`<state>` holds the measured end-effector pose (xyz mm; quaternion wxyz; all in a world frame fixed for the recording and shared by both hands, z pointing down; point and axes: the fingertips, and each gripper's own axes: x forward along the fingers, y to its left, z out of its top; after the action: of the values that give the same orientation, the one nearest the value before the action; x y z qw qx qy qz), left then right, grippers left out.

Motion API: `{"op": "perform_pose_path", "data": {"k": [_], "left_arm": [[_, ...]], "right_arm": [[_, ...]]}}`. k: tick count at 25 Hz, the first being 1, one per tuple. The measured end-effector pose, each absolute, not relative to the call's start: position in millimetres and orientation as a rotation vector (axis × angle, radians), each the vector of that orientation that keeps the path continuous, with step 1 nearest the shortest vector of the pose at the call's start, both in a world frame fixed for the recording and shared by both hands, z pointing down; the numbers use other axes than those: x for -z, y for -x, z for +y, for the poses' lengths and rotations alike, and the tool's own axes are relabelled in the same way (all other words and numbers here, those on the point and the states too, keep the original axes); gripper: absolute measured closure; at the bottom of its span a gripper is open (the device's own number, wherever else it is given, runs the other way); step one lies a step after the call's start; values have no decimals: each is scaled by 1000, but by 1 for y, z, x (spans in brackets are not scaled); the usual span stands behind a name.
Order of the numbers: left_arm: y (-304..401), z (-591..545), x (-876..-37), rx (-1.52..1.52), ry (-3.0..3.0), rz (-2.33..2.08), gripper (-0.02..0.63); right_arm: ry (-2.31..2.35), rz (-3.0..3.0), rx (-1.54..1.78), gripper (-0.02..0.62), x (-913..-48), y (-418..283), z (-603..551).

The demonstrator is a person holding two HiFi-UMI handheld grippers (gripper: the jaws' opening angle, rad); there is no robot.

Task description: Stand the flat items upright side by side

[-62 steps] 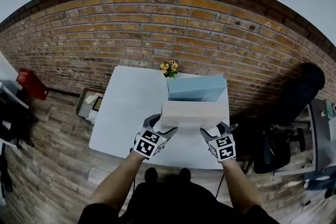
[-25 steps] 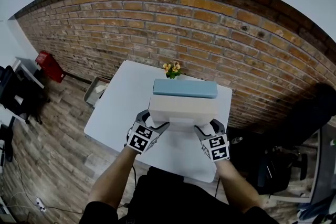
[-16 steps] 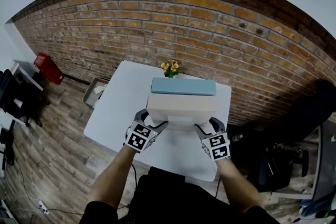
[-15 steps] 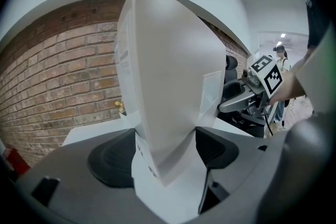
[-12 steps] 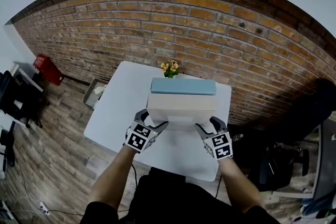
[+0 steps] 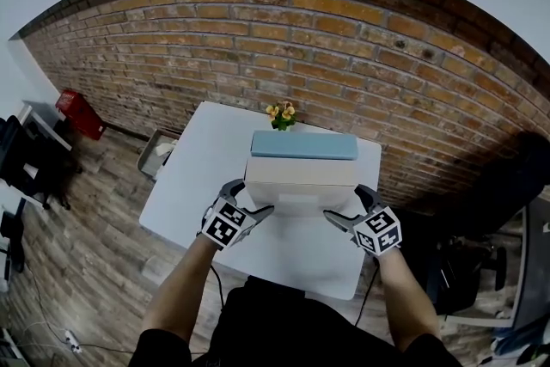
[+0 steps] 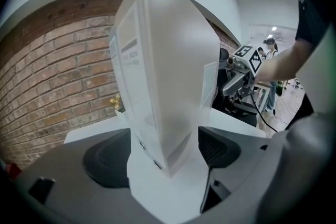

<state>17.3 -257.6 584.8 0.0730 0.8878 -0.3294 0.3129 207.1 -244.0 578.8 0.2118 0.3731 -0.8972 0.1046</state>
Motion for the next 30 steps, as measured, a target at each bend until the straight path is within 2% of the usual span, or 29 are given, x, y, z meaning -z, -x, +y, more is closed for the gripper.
{"op": "perform_pose_path", "data": {"k": [15, 20, 30], "left_arm": [[-29, -269, -571, -972, -2797, -841, 186], [-30, -273, -569, -981, -2812, -834, 186], [-32, -281, -570, -1003, -2832, -835, 187]], "right_arm": [[-939, -2513, -264, 135, -579, -194, -259], [-965, -2507, -243, 212, -578, -198, -257], [-1001, -2506, -238, 225, -578, -199, -258]]}}
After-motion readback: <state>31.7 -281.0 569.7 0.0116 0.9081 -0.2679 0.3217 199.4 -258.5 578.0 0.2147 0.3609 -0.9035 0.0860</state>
